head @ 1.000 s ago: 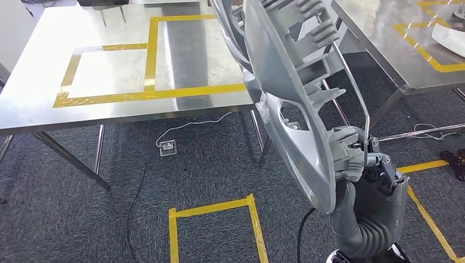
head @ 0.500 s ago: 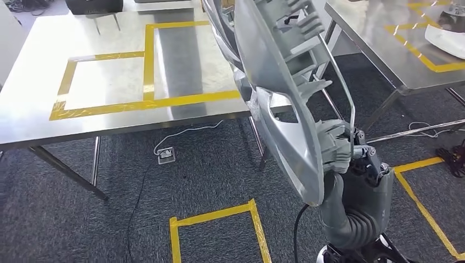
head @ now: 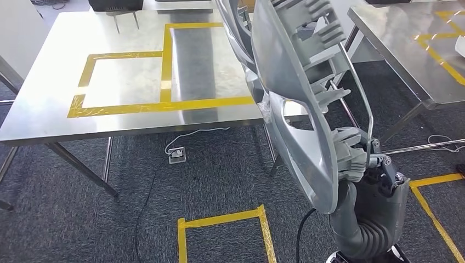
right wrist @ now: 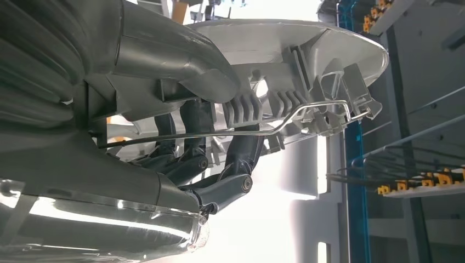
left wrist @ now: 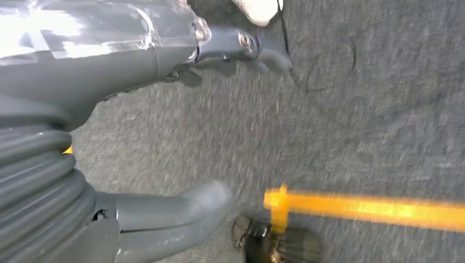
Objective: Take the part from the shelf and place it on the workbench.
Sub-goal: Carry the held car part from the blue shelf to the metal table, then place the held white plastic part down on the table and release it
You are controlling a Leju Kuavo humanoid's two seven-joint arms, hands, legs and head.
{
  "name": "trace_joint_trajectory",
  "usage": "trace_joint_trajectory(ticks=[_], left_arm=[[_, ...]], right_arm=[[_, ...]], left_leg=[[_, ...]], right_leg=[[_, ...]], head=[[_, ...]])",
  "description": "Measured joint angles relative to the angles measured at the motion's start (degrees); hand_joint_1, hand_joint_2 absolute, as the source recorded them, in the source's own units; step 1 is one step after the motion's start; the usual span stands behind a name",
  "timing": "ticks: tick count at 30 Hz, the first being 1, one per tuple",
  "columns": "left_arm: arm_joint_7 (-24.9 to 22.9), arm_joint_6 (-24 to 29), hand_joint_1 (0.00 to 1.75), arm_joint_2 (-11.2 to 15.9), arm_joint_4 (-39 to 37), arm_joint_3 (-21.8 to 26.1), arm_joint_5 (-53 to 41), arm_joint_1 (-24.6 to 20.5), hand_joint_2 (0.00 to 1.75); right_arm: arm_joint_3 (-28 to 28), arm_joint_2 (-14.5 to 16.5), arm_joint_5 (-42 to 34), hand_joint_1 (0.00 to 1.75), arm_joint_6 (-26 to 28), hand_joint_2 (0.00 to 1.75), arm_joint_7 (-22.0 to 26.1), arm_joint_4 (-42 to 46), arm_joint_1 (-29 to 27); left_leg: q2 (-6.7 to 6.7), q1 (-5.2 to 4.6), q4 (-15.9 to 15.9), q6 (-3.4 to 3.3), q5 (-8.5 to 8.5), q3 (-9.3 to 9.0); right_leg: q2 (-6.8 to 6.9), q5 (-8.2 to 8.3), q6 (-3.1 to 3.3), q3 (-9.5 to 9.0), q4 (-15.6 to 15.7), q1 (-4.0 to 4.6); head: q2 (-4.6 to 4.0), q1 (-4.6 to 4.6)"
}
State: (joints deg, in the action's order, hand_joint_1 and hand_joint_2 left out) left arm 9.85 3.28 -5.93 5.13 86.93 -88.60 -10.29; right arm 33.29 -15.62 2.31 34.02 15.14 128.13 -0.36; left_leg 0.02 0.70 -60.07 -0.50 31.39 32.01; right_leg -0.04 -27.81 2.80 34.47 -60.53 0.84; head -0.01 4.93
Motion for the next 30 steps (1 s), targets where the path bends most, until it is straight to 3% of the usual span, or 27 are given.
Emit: trace_joint_trajectory(ticks=[2, 4, 6, 8, 9, 11, 12, 14, 18, 20, 22, 23, 24, 27, 28, 30], left_arm=[[0.0, 0.0, 0.0, 0.0, 0.0, 0.0, 0.0, 0.0, 1.75], [0.0, 0.0, 0.0, 0.0, 0.0, 0.0, 0.0, 0.0, 1.75], [0.0, 0.0, 0.0, 0.1, -0.1, 0.0, 0.0, 0.0, 1.75], [0.0, 0.0, 0.0, 0.3, -0.1, 0.0, 0.0, 0.2, 1.75], [0.0, 0.0, 0.0, 0.3, -0.1, 0.0, 0.0, 0.2, 1.75], [0.0, 0.0, 0.0, 0.5, -0.1, 0.0, 0.0, 0.2, 1.75], [0.0, 0.0, 0.0, 0.5, -0.1, 0.0, 0.0, 0.2, 1.75], [0.0, 0.0, 0.0, 0.5, -0.1, 0.0, 0.0, 0.2, 1.75], [0.0, 0.0, 0.0, 0.6, -0.1, 0.0, 0.0, 0.2, 1.75], [0.0, 0.0, 0.0, 0.6, -0.1, 0.0, 0.0, 0.2, 1.75], [0.0, 0.0, 0.0, 0.6, -0.1, 0.0, 0.0, 0.2, 1.75], [0.0, 0.0, 0.0, 0.5, -0.1, 0.0, 0.0, 0.2, 1.75], [0.0, 0.0, 0.0, 0.5, -0.1, 0.0, 0.0, 0.2, 1.75], [0.0, 0.0, 0.0, 0.4, -0.1, 0.0, 0.0, 0.1, 1.75], [0.0, 0.0, 0.0, 0.4, -0.1, 0.0, -0.1, 0.1, 1.75], [-0.1, 0.0, 0.0, 0.3, -0.1, 0.0, -0.1, 0.0, 1.75]], right_arm=[[0.0, 0.0, 0.0, 1.75, 0.0, 1.75, 0.0, 0.1, 0.0], [0.0, 0.0, 0.0, 1.75, 0.0, 1.75, 0.1, 0.1, -0.1], [0.0, 0.0, 0.0, 1.75, 0.0, 1.75, 0.1, 0.1, -0.1], [0.0, 0.0, 0.0, 1.75, 0.1, 1.75, 0.1, 0.1, -0.2], [0.0, 0.0, 0.0, 1.75, 0.1, 1.75, 0.1, 0.0, -0.2], [0.0, 0.0, 0.0, 1.75, 0.1, 1.75, 0.1, 0.0, -0.3], [0.0, 0.0, 0.0, 1.75, 0.1, 1.75, 0.1, 0.0, -0.3], [0.0, 0.0, 0.0, 1.75, 0.1, 1.75, 0.2, 0.0, -0.4], [0.0, 0.0, 0.0, 1.75, 0.0, 1.75, 0.3, 0.0, -0.4], [0.0, 0.0, 0.0, 1.75, 0.0, 1.75, 0.3, 0.0, -0.4], [0.0, 0.0, 0.0, 1.75, 0.0, 1.75, 0.3, 0.0, -0.4], [0.0, 0.0, 0.0, 1.75, 0.0, 1.75, 0.3, -0.1, -0.4], [0.0, 0.0, 0.0, 1.75, 0.0, 1.75, 0.3, -0.1, -0.4], [0.0, 0.0, 0.0, 1.75, 0.0, 1.75, 0.3, -0.1, -0.4], [0.0, 0.0, 0.0, 1.75, 0.0, 1.75, 0.3, 0.0, -0.4], [0.0, 0.0, 0.0, 1.75, 0.0, 1.75, 0.3, 0.0, -0.4]], left_leg=[[0.05, -0.02, 0.5, 0.62, 0.1, -0.27], [-0.04, -0.16, -2.1, 1.07, 1.71, 0.89], [-0.15, -0.04, -8.8, 1.53, 4.28, 4.62], [-0.14, 0.06, -13.0, 1.97, 4.41, 7.75], [-0.1, 0.14, -12.2, 2.1, 2.79, 7.92], [0.06, 0.28, -6.1, 2.08, -1.72, 5.7], [0.13, 0.26, -3.1, 1.93, -3.08, 4.33], [0.2, 0.03, -0.6, 1.18, -3.14, 3.02], [0.14, 0.17, 0.0, -0.27, -2.61, 2.45], [0.25, 0.33, 0.2, -0.81, -2.33, 1.97], [0.41, 0.31, 0.2, -1.07, -1.96, 1.64], [0.46, 0.3, 0.2, -1.08, -1.75, 1.44], [0.46, 0.3, 0.2, -1.02, -1.52, 1.15], [0.35, 0.25, 0.2, -0.61, -0.76, 0.09], [0.31, 0.25, 0.3, -0.36, -0.61, -0.01], [0.34, 0.26, 0.4, 0.2, -0.57, 0.22]], right_leg=[[0.14, 0.11, -0.04, -1.45, 2.6, -0.25], [0.37, 0.37, -0.44, -3.19, 5.0, -0.71], [0.46, 0.11, -0.73, -3.92, 5.4, -0.78], [0.4, -0.52, -0.99, -4.39, 5.2, -0.8], [0.34, -0.93, -1.15, -4.69, 4.9, -0.83], [0.21, -2.05, -1.68, -5.37, 4.2, -0.93], [0.15, -2.65, -2.05, -5.57, 3.7, -0.89], [0.08, -3.38, -2.66, -5.62, 3.2, -0.79], [0.05, -4.78, -3.64, -5.26, 1.8, -0.91], [0.05, -7.45, -4.27, -2.57, -3.8, -1.11], [0.06, -9.97, -4.62, 1.96, -11.5, -1.32], [0.06, -9.9, -4.64, 3.59, -13.7, -1.36], [0.05, -8.56, -4.55, 4.27, -13.6, -1.37], [-0.05, -1.17, -3.65, 1.45, -4.2, -1.16], [-0.09, 0.09, -3.26, 0.4, -1.3, -0.98], [-0.16, 0.02, -2.64, -0.42, 1.0, -0.63]], head=[[0.0, 0.4], [0.0, -0.12], [0.01, -1.09], [0.01, -1.78], [0.01, -2.03], [0.0, -2.42], [-0.01, -2.67], [-0.01, -2.86], [0.0, -2.43], [0.0, -1.74], [0.0, -1.09], [0.0, -0.87], [0.0, -0.63], [-0.01, -0.06], [-0.01, -0.02], [0.0, 0.0]])
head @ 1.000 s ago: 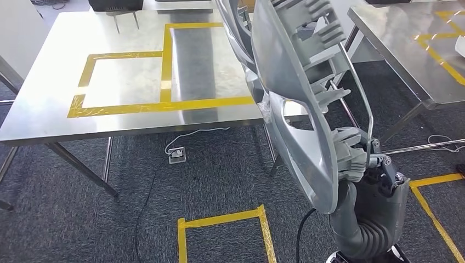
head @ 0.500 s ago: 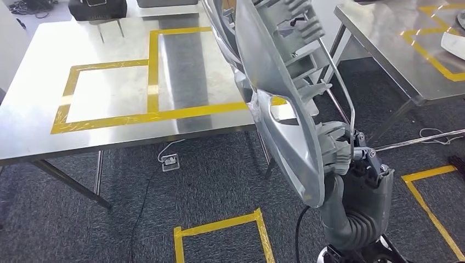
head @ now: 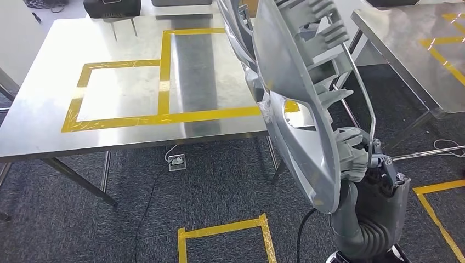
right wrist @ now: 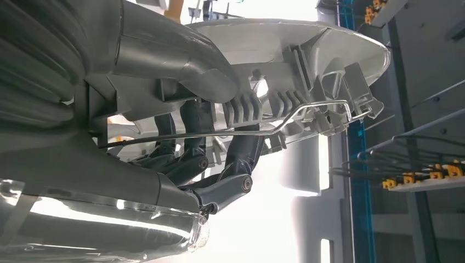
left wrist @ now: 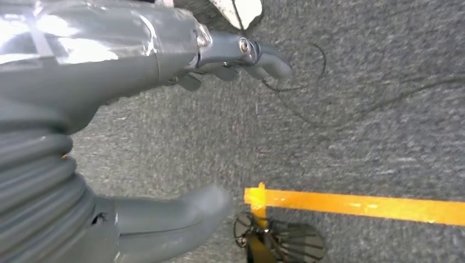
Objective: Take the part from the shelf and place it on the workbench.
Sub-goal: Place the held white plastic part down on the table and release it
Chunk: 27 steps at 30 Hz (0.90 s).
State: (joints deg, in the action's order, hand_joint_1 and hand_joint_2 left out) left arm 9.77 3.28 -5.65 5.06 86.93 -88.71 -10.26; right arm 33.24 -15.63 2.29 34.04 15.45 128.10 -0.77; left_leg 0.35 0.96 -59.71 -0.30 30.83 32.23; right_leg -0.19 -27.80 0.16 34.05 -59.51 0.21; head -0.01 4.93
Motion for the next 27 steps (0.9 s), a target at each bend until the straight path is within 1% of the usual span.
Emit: trace_joint_trajectory(ticks=[2, 3, 4, 5, 7, 8, 9, 10, 11, 12, 13, 14, 15, 17, 18, 19, 20, 22, 23, 24, 25, 26, 27], left_arm=[[0.0, 0.0, 0.0, -0.1, 0.0, 0.0, -0.1, 0.0, 1.75], [-0.1, 0.0, 0.0, -0.1, 0.0, 0.0, -0.1, 0.0, 1.75], [-0.1, 0.0, 0.0, -0.1, 0.0, 0.0, -0.1, 0.0, 1.75], [-0.1, 0.0, 0.0, -0.1, 0.0, 0.0, -0.1, 0.0, 1.75], [-0.1, 0.0, 0.0, -0.1, 0.0, 0.0, -0.1, 0.0, 1.75], [-0.1, 0.0, 0.0, -0.1, 0.0, 0.0, -0.1, 0.1, 1.75], [-0.1, 0.0, 0.0, 0.0, 0.0, 0.0, -0.1, 0.1, 1.75], [-0.1, 0.0, 0.0, 0.0, 0.0, 0.0, -0.1, 0.2, 1.75], [-0.1, 0.0, 0.0, 0.0, 0.0, 0.0, -0.1, 0.2, 1.75], [-0.2, 0.0, 0.0, 0.1, 0.0, 0.0, -0.1, 0.2, 1.75], [-0.2, 0.0, 0.0, 0.1, 0.0, 0.0, -0.1, 0.1, 1.75], [-0.3, 0.0, 0.0, 0.1, 0.0, 0.0, -0.1, 0.1, 1.75], [-0.3, 0.0, 0.0, 0.1, 0.0, 0.0, -0.1, 0.1, 1.75], [-0.4, 0.0, 0.0, 0.1, 0.0, 0.0, -0.1, 0.1, 1.75], [-0.4, 0.0, 0.0, 0.1, 0.0, 0.0, -0.1, 0.1, 1.75], [-0.4, 0.0, 0.0, 0.1, 0.0, 0.0, -0.1, 0.1, 1.75], [-0.4, 0.0, 0.0, 0.1, 0.0, 0.0, -0.1, 0.1, 1.75], [-0.4, 0.0, 0.0, 0.2, 0.0, 0.0, -0.1, 0.1, 1.75], [-0.4, 0.0, 0.0, 0.1, 0.0, 0.0, -0.1, 0.1, 1.75], [-0.4, 0.0, 0.0, 0.1, 0.0, 0.0, -0.2, 0.1, 1.75], [-0.4, 0.0, 0.0, 0.1, 0.0, 0.0, -0.2, 0.1, 1.75], [-0.4, 0.0, 0.0, 0.1, 0.0, 0.0, -0.2, 0.1, 1.75], [-0.4, 0.0, 0.0, 0.1, 0.0, 0.0, -0.3, 0.1, 1.75]], right_arm=[[0.0, 0.0, 0.0, 1.75, 0.0, 1.75, 0.0, 0.0, -0.1], [-0.1, 0.0, 0.0, 1.75, 0.0, 1.75, 0.0, 0.0, -0.1], [-0.1, 0.0, 0.0, 1.75, 0.0, 1.75, 0.0, 0.0, -0.1], [-0.2, 0.0, 0.0, 1.75, 0.0, 1.75, 0.0, 0.0, -0.1], [-0.2, 0.0, 0.0, 1.75, 0.0, 1.75, 0.0, 0.0, -0.1], [-0.3, 0.0, 0.0, 1.75, 0.0, 1.75, 0.0, 0.0, -0.1], [-0.3, 0.0, 0.0, 1.75, 0.0, 1.75, 0.0, 0.0, -0.1], [-0.3, 0.0, 0.0, 1.75, 0.1, 1.75, 0.0, 0.0, -0.2], [-0.3, 0.0, 0.0, 1.75, 0.1, 1.75, 0.0, 0.0, -0.2], [-0.4, 0.0, 0.0, 1.75, 0.0, 1.75, 0.0, 0.0, -0.2], [-0.4, 0.0, 0.0, 1.75, 0.0, 1.75, 0.0, 0.0, -0.2], [-0.4, 0.0, 0.0, 1.75, 0.0, 1.75, 0.0, 0.0, -0.2], [-0.5, 0.0, 0.0, 1.75, 0.0, 1.75, 0.0, 0.0, -0.2], [-0.7, 0.0, 0.0, 1.75, 0.0, 1.75, 0.0, 0.0, -0.2], [-0.8, 0.0, 0.0, 1.75, 0.0, 1.75, 0.0, 0.0, -0.2], [-0.8, 0.0, 0.0, 1.75, 0.0, 1.75, 0.0, 0.0, -0.2], [-0.9, 0.0, 0.0, 1.75, 0.0, 1.75, 0.0, 0.0, -0.1], [-0.9, 0.0, 0.0, 1.75, 0.0, 1.75, 0.0, 0.0, -0.1], [-0.9, 0.0, 0.0, 1.75, 0.0, 1.75, 0.0, 0.0, -0.2], [-0.9, 0.0, 0.0, 1.75, 0.0, 1.75, 0.0, 0.0, -0.2], [-0.8, 0.0, 0.0, 1.75, 0.0, 1.75, 0.0, -0.1, -0.2], [-0.9, 0.0, 0.0, 1.75, 0.0, 1.75, 0.0, -0.1, -0.3], [-0.9, 0.0, 0.0, 1.75, 0.0, 1.75, 0.0, 0.0, -0.3]], left_leg=[[0.04, 0.04, 0.2, 0.64, 0.06, 0.04], [-0.02, 0.02, -0.3, 0.92, 0.47, 0.14], [-0.15, 0.0, -1.8, 1.14, 1.38, 0.76], [-0.29, 0.02, -4.5, 1.29, 2.74, 2.08], [-0.44, 0.04, -11.6, 1.51, 5.48, 6.11], [-0.44, 0.05, -14.0, 1.58, 5.84, 7.72], [-0.43, 0.04, -14.5, 1.58, 5.07, 8.44], [-0.41, 0.03, -12.9, 1.5, 3.18, 8.02], [-0.37, 0.02, -9.5, 1.33, 0.65, 6.69], [-0.32, -0.09, -6.0, 1.11, -1.2, 5.11], [-0.27, -0.19, -3.0, 0.84, -2.33, 3.72], [-0.24, -0.33, -1.2, 0.59, -2.66, 2.88], [-0.25, -0.49, -0.6, 0.35, -2.31, 2.58], [-0.32, -0.45, -0.2, -0.14, -2.29, 2.41], [-0.34, -0.31, -0.1, -0.4, -2.28, 2.24], [-0.33, -0.13, 0.1, -0.65, -2.27, 2.03], [-0.28, 0.03, 0.3, -0.9, -2.2, 1.78], [-0.16, 0.04, 0.3, -1.24, -1.91, 1.49], [-0.12, 0.04, 0.3, -1.3, -1.75, 1.34], [-0.11, 0.04, 0.3, -1.28, -1.58, 1.15], [-0.13, 0.06, 0.3, -1.2, -1.38, 0.89], [-0.18, 0.07, 0.3, -1.07, -1.15, 0.51], [-0.21, 0.09, 0.3, -0.92, -0.91, 0.19]], right_leg=[[0.11, -0.21, 0.38, -0.43, 1.2, -0.07], [0.2, -0.14, 0.53, -0.83, 1.7, -0.21], [0.32, -0.05, 0.7, -1.27, 2.2, -0.35], [0.44, -0.02, 0.88, -1.64, 2.5, -0.45], [0.5, -0.28, 1.16, -1.91, 2.6, -0.33], [0.49, -0.46, 1.23, -2.04, 2.5, -0.25], [0.45, -0.69, 1.23, -2.25, 2.4, -0.19], [0.38, -0.96, 1.15, -2.56, 2.3, -0.15], [0.33, -1.3, 1.0, -2.93, 2.2, -0.13], [0.29, -1.68, 0.76, -3.21, 2.1, -0.07], [0.25, -2.05, 0.48, -3.38, 1.8, 0.0], [0.24, -2.3, 0.2, -3.45, 1.6, 0.03], [0.24, -2.44, -0.08, -3.44, 1.6, 0.04], [0.27, -2.71, -0.58, -3.49, 1.6, -0.09], [0.27, -3.16, -0.89, -3.36, 1.2, -0.12], [0.26, -4.05, -1.22, -2.8, -0.2, -0.17], [0.24, -5.44, -1.57, -1.61, -2.8, -0.28], [0.22, -8.46, -2.12, 2.31, -10.3, -0.55], [0.22, -9.11, -2.27, 4.12, -13.2, -0.68], [0.22, -8.65, -2.34, 5.14, -14.4, -0.76], [0.23, -7.03, -2.29, 5.09, -13.4, -0.79], [0.23, -4.51, -2.12, 4.0, -10.2, -0.78], [0.19, -2.23, -1.85, 2.44, -6.4, -0.74]], head=[[0.01, 0.05], [0.01, -0.12], [0.01, -0.44], [0.01, -0.84], [0.01, -1.76], [0.01, -2.08], [0.01, -2.31], [0.01, -2.47], [0.01, -2.63], [0.0, -2.78], [0.0, -2.94], [0.0, -3.02], [0.0, -3.03], [0.01, -2.96], [0.01, -2.84], [0.0, -2.62], [0.0, -2.28], [0.0, -1.57], [0.01, -1.34], [0.0, -1.14], [0.0, -0.91], [0.0, -0.63], [0.0, -0.37]])
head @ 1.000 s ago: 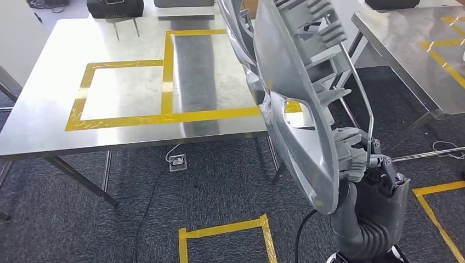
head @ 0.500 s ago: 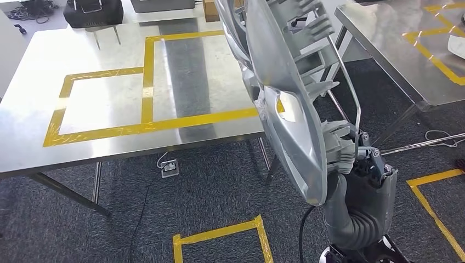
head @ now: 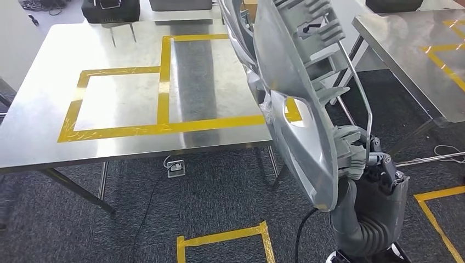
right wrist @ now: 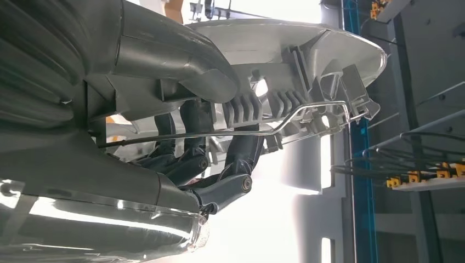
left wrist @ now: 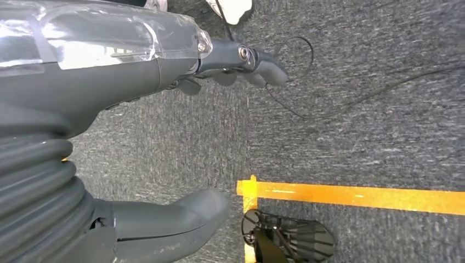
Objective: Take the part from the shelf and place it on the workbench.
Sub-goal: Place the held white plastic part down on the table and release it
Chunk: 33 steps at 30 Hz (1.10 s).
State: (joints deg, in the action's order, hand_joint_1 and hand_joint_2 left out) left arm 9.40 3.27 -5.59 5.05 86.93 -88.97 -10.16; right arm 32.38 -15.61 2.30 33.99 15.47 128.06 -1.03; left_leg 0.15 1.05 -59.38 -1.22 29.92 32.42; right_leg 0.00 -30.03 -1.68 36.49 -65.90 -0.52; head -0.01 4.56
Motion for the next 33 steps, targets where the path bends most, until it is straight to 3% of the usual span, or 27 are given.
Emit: trace_joint_trajectory(ticks=[2, 5, 7, 8, 10, 11, 12, 13, 14, 16, 17, 22, 24, 26, 27, 28, 29, 31, 33], left_arm=[[0.0, 0.0, 0.0, -0.1, 0.0, 0.0, -0.1, -0.1, 1.75], [0.0, 0.0, 0.0, -0.2, 0.0, 0.0, -0.2, -0.1, 1.75], [0.0, 0.0, 0.0, -0.2, 0.0, 0.0, -0.3, -0.1, 1.75], [0.0, 0.0, 0.0, -0.2, 0.0, 0.0, -0.3, -0.1, 1.75], [0.0, 0.0, 0.0, -0.3, 0.0, 0.0, -0.3, -0.1, 1.75], [0.0, 0.0, 0.0, -0.3, 0.0, 0.0, -0.3, 0.0, 1.75], [0.0, 0.0, 0.0, -0.2, 0.0, 0.0, -0.3, 0.0, 1.75], [0.0, 0.0, 0.0, -0.2, 0.0, 0.1, -0.3, 0.1, 1.75], [0.0, 0.0, 0.0, -0.2, 0.0, 0.1, -0.3, 0.1, 1.75], [0.0, 0.0, 0.0, -0.1, 0.0, 0.1, -0.4, 0.1, 1.75], [0.0, 0.0, 0.0, -0.1, 0.0, 0.1, -0.4, 0.1, 1.75], [0.0, 0.0, 0.0, -0.2, 0.0, 0.1, -0.4, 0.1, 1.75], [0.0, 0.0, 0.0, -0.2, 0.0, 0.1, -0.4, 0.1, 1.75], [-0.1, 0.0, 0.0, -0.2, 0.0, 0.1, -0.4, 0.1, 1.75], [-0.1, 0.0, 0.0, -0.2, 0.0, 0.1, -0.4, 0.1, 1.75], [-0.1, 0.0, 0.0, -0.2, 0.0, 0.1, -0.5, 0.1, 1.75], [-0.1, 0.0, 0.0, -0.2, 0.0, 0.1, -0.5, 0.1, 1.75], [-0.1, 0.0, 0.0, -0.3, 0.0, 0.1, -0.5, 0.0, 1.75], [-0.1, 0.0, 0.0, -0.4, 0.0, 0.1, -0.6, 0.0, 1.75]], right_arm=[[0.0, 0.0, 0.0, 1.75, 0.0, 1.75, 0.0, 0.0, 0.0], [0.0, 0.0, 0.0, 1.75, 0.0, 1.75, 0.0, 0.1, 0.0], [0.0, 0.0, 0.0, 1.75, 0.0, 1.75, 0.0, 0.1, -0.1], [0.0, 0.0, 0.0, 1.75, 0.1, 1.75, 0.0, 0.1, -0.1], [0.0, 0.0, 0.0, 1.75, 0.1, 1.75, 0.0, 0.1, -0.1], [0.0, 0.0, 0.0, 1.75, 0.1, 1.75, 0.0, 0.0, -0.1], [0.0, 0.0, 0.0, 1.75, 0.1, 1.75, 0.0, 0.0, -0.1], [0.0, 0.0, 0.0, 1.75, 0.1, 1.75, 0.0, 0.0, -0.2], [0.0, 0.0, 0.0, 1.75, 0.1, 1.75, 0.0, 0.0, -0.2], [0.0, 0.0, 0.0, 1.75, 0.1, 1.75, 0.0, 0.0, -0.2], [0.0, 0.0, 0.0, 1.75, 0.0, 1.75, 0.0, 0.0, -0.2], [0.0, 0.0, 0.0, 1.75, 0.0, 1.75, 0.0, 0.1, -0.1], [-0.1, 0.0, 0.0, 1.75, 0.0, 1.75, 0.0, 0.2, -0.1], [-0.1, 0.0, 0.0, 1.75, 0.0, 1.75, 0.0, 0.2, -0.1], [0.0, 0.0, 0.0, 1.75, 0.0, 1.75, 0.0, 0.2, -0.1], [0.0, 0.0, 0.0, 1.75, 0.0, 1.75, 0.0, 0.2, -0.2], [0.0, 0.0, 0.0, 1.75, 0.0, 1.75, 0.0, 0.2, -0.2], [0.0, 0.0, 0.0, 1.75, 0.0, 1.75, 0.0, 0.2, -0.2], [0.0, 0.0, 0.0, 1.75, 0.0, 1.75, 0.0, 0.3, -0.1]], left_leg=[[-0.04, -0.1, 0.1, 0.47, 0.32, -0.27], [0.07, -0.12, 0.4, 1.43, 0.4, -0.25], [0.05, -0.08, -0.6, 1.98, 1.31, -0.07], [-0.03, -0.08, -2.6, 2.15, 2.46, 0.82], [-0.18, -0.03, -9.3, 2.29, 5.44, 4.37], [-0.2, -0.02, -12.6, 2.34, 6.38, 6.33], [-0.2, -0.02, -14.3, 2.37, 6.29, 7.59], [-0.18, -0.02, -14.0, 2.35, 5.03, 7.86], [-0.14, -0.02, -11.6, 2.28, 2.81, 7.09], [-0.02, -0.1, -4.8, 1.96, -1.24, 4.28], [0.02, -0.16, -2.5, 1.73, -1.99, 3.23], [-0.1, -0.16, -0.4, 0.5, -1.4, 2.14], [-0.01, 0.02, -0.2, -0.02, -1.23, 1.67], [0.14, -0.04, -0.2, -0.33, -0.9, 1.34], [0.18, -0.07, -0.2, -0.37, -0.72, 1.16], [0.18, -0.08, -0.2, -0.33, -0.54, 0.93], [0.13, -0.1, -0.2, -0.24, -0.34, 0.62], [0.03, -0.13, -0.1, 0.03, 0.1, -0.01], [-0.01, -0.13, -0.1, 0.5, 0.37, -0.16]], right_leg=[[-0.04, 2.33, 0.62, -2.5, 5.9, 0.27], [-0.01, 1.97, 1.42, -3.26, 7.9, 0.57], [0.13, 2.17, 1.99, -3.89, 8.7, 0.39], [0.24, 2.25, 2.29, -4.28, 9.1, 0.28], [0.36, 2.06, 2.7, -4.67, 9.3, 0.3], [0.38, 1.89, 2.83, -4.83, 9.3, 0.35], [0.35, 1.69, 2.89, -5.04, 9.3, 0.39], [0.3, 1.43, 2.85, -5.35, 9.2, 0.41], [0.23, 1.09, 2.73, -5.72, 9.1, 0.4], [0.12, 0.25, 2.24, -6.27, 8.7, 0.5], [0.08, -0.09, 1.93, -6.3, 8.4, 0.58], [0.01, -1.31, 0.51, -5.97, 7.4, 0.49], [0.0, -3.83, -0.14, -3.75, 2.6, 0.28], [0.0, -6.76, -0.57, 0.44, -5.2, 0.05], [0.01, -7.11, -0.65, 2.1, -7.7, 0.0], [0.0, -6.25, -0.61, 2.82, -8.3, -0.01], [0.0, -4.26, -0.44, 2.46, -6.5, 0.01], [-0.07, 0.53, 0.34, -0.38, 0.8, 0.19], [-0.14, 2.44, 1.28, -2.62, 6.2, 0.58]], head=[[0.01, 0.27], [0.01, 0.17], [0.0, -0.17], [0.0, -0.5], [0.01, -1.34], [0.01, -1.68], [0.01, -1.89], [0.01, -2.07], [0.01, -2.24], [0.0, -2.66], [-0.01, -2.83], [0.0, -2.56], [-0.01, -1.88], [-0.01, -1.26], [-0.01, -1.07], [0.0, -0.89], [0.0, -0.64], [0.01, -0.18], [0.01, 0.01]])
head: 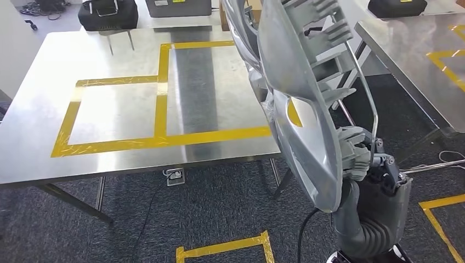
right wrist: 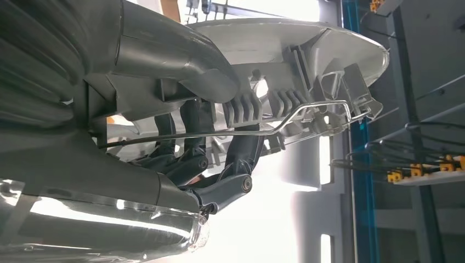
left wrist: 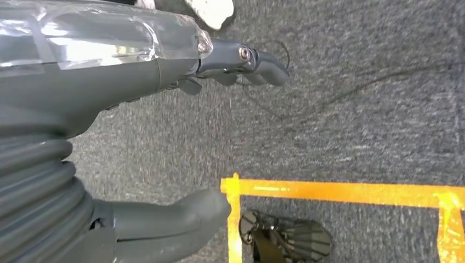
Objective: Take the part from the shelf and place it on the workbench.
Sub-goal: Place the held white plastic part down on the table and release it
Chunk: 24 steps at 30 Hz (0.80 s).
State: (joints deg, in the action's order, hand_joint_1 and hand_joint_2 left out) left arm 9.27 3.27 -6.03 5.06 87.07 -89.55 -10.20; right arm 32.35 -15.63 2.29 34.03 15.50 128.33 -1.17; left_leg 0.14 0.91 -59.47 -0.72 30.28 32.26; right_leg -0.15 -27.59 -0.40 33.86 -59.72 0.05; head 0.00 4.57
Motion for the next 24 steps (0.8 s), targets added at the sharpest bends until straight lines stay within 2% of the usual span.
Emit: trace_joint_trajectory(ticks=[2, 4, 5, 6, 8, 9, 10, 11, 13, 14, 15, 16, 18, 20, 21, 23, 24], left_arm=[[0.0, 0.0, 0.0, 0.0, 0.0, 0.0, 0.0, 0.0, 1.75], [0.0, 0.0, 0.0, 0.0, 0.0, 0.0, -0.1, -0.1, 1.75], [0.0, 0.0, 0.0, 0.0, 0.0, 0.0, -0.1, -0.1, 1.75], [0.0, 0.0, 0.0, 0.0, 0.0, 0.0, -0.1, -0.1, 1.75], [0.0, 0.0, 0.0, 0.0, 0.0, 0.0, -0.1, 0.0, 1.75], [0.0, 0.0, 0.0, 0.1, 0.0, 0.1, -0.1, 0.0, 1.75], [0.0, 0.0, 0.0, 0.1, 0.0, 0.1, -0.2, 0.1, 1.75], [0.0, 0.0, 0.0, 0.1, 0.0, 0.1, -0.2, 0.1, 1.75], [0.0, 0.0, 0.0, 0.2, 0.0, 0.1, -0.2, 0.1, 1.75], [0.0, 0.0, 0.0, 0.2, 0.0, 0.1, -0.2, 0.1, 1.75], [0.0, 0.0, 0.0, 0.2, 0.0, 0.1, -0.3, 0.1, 1.75], [0.0, 0.0, 0.0, 0.2, 0.0, 0.1, -0.3, 0.1, 1.75], [0.0, 0.0, 0.0, 0.2, 0.0, 0.1, -0.3, 0.1, 1.75], [-0.1, 0.0, 0.0, 0.2, 0.0, 0.1, -0.3, 0.1, 1.75], [-0.1, 0.0, 0.0, 0.2, 0.0, 0.1, -0.3, 0.1, 1.75], [-0.1, 0.0, 0.0, 0.2, 0.0, 0.1, -0.3, 0.1, 1.75], [-0.1, 0.0, 0.0, 0.2, 0.0, 0.1, -0.3, 0.1, 1.75]], right_arm=[[0.0, 0.0, 0.0, 1.75, 0.0, 1.75, 0.0, 0.1, 0.0], [0.0, 0.0, 0.0, 1.75, 0.0, 1.75, 0.0, 0.1, 0.0], [0.0, 0.0, 0.0, 1.75, 0.0, 1.75, 0.0, 0.1, 0.0], [0.0, 0.0, 0.0, 1.75, 0.0, 1.75, 0.0, 0.1, 0.0], [0.0, 0.0, 0.0, 1.75, 0.0, 1.75, 0.0, 0.1, 0.0], [0.0, 0.0, 0.0, 1.75, 0.0, 1.75, 0.0, 0.1, 0.0], [0.0, 0.0, 0.0, 1.75, 0.0, 1.75, 0.0, 0.1, 0.0], [0.0, 0.0, 0.0, 1.75, 0.0, 1.75, 0.0, 0.1, 0.0], [0.0, 0.0, 0.0, 1.75, 0.1, 1.75, 0.0, 0.1, -0.1], [0.0, 0.0, 0.0, 1.75, 0.1, 1.75, 0.0, 0.1, 0.0], [0.0, 0.0, 0.0, 1.75, 0.0, 1.75, 0.0, 0.1, 0.0], [0.0, 0.0, 0.0, 1.75, 0.0, 1.75, 0.0, 0.1, 0.0], [0.0, 0.0, 0.0, 1.75, 0.0, 1.75, 0.0, 0.1, 0.0], [0.0, 0.0, 0.0, 1.75, 0.0, 1.75, 0.0, 0.1, 0.0], [0.0, 0.0, 0.0, 1.75, 0.0, 1.75, 0.0, 0.1, 0.1], [0.0, 0.0, 0.0, 1.75, 0.0, 1.75, 0.0, 0.1, 0.1], [0.0, 0.0, 0.0, 1.75, 0.0, 1.75, 0.0, 0.1, 0.0]], left_leg=[[0.08, 0.06, 0.2, 0.64, -0.01, 0.08], [0.14, 0.07, 0.1, 1.26, 0.41, -0.03], [0.07, 0.06, -1.0, 1.49, 1.22, 0.38], [-0.02, 0.08, -3.5, 1.66, 2.57, 1.5], [-0.19, 0.11, -10.5, 1.91, 5.58, 5.34], [-0.21, 0.12, -13.3, 2.03, 6.2, 7.07], [-0.21, 0.12, -14.3, 2.09, 5.71, 7.96], [-0.18, 0.12, -13.0, 2.09, 4.09, 7.72], [-0.04, 0.1, -6.4, 1.85, -0.19, 4.98], [0.02, 0.04, -3.3, 1.63, -1.47, 3.57], [0.06, -0.03, -1.4, 1.36, -1.95, 2.7], [0.04, -0.15, -0.8, 1.06, -1.67, 2.41], [-0.06, -0.2, -0.5, 0.53, -1.58, 2.26], [-0.08, 0.03, -0.2, 0.01, -1.53, 1.89], [-0.05, 0.15, -0.1, -0.24, -1.47, 1.66], [0.1, 0.11, 0.0, -0.63, -1.25, 1.44], [0.16, 0.07, 0.0, -0.72, -1.14, 1.37]], right_leg=[[-0.02, -0.39, 0.61, -0.42, 1.3, 0.3], [0.11, -0.23, 1.01, -1.06, 2.4, 0.06], [0.22, -0.06, 1.2, -1.52, 3.0, -0.09], [0.35, 0.04, 1.36, -1.94, 3.4, -0.22], [0.48, -0.16, 1.65, -2.26, 3.5, -0.14], [0.49, -0.33, 1.73, -2.33, 3.4, -0.1], [0.46, -0.54, 1.74, -2.43, 3.3, -0.08], [0.41, -0.8, 1.67, -2.61, 3.2, -0.07], [0.31, -1.54, 1.29, -3.07, 2.7, -0.07], [0.26, -1.93, 0.98, -3.17, 2.3, 0.02], [0.22, -2.2, 0.67, -3.17, 2.1, 0.09], [0.2, -2.37, 0.4, -3.1, 1.9, 0.14], [0.18, -2.57, -0.05, -3.16, 2.0, 0.12], [0.16, -3.74, -0.64, -2.75, 0.5, 0.02], [0.14, -5.09, -1.0, -1.71, -1.8, -0.09], [0.15, -8.47, -1.59, 2.24, -9.6, -0.38], [0.15, -9.46, -1.74, 4.2, -13.0, -0.48]], head=[[0.0, 0.09], [-0.01, 0.08], [-0.01, -0.19], [-0.01, -0.57], [0.0, -1.45], [0.0, -1.74], [0.0, -1.93], [0.0, -2.1], [-0.01, -2.45], [-0.01, -2.65], [-0.01, -2.75], [-0.01, -2.75], [0.0, -2.66], [-0.01, -2.29], [-0.01, -1.93], [0.0, -1.17], [0.0, -0.95]])
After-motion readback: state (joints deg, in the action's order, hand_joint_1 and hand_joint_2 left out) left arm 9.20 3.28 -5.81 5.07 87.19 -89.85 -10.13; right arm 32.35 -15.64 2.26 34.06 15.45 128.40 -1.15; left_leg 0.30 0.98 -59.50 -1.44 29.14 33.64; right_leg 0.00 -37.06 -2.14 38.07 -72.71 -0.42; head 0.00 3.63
